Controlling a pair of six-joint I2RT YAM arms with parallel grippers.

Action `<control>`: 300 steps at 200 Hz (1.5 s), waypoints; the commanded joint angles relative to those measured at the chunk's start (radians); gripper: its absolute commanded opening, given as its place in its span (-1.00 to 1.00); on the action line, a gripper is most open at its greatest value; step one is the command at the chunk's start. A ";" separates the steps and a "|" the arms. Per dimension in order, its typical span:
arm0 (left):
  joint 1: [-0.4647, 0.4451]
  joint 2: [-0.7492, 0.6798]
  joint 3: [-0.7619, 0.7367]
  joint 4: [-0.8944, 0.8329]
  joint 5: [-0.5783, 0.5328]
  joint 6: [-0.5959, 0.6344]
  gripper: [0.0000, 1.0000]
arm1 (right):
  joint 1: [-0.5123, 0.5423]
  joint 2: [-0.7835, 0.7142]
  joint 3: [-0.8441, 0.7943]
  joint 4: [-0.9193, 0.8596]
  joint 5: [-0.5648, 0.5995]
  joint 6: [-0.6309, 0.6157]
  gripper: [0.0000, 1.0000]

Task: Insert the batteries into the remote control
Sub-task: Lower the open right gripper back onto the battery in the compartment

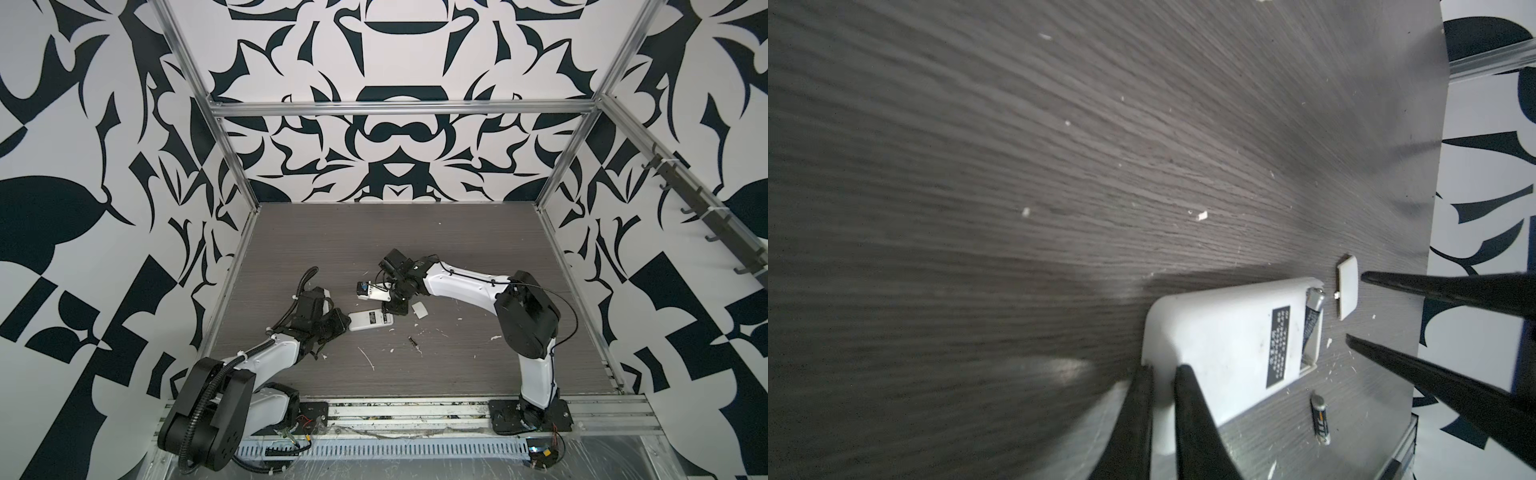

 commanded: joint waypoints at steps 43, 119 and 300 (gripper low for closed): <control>-0.003 0.013 -0.003 -0.023 0.008 0.001 -0.71 | 0.009 0.005 0.046 -0.012 0.009 -0.009 -0.30; -0.003 0.012 -0.004 -0.024 0.006 -0.001 -0.72 | 0.011 0.020 0.055 -0.015 0.030 -0.018 -0.31; -0.003 0.017 -0.001 -0.024 0.005 0.000 -0.74 | 0.018 0.054 0.066 -0.063 0.049 -0.033 -0.49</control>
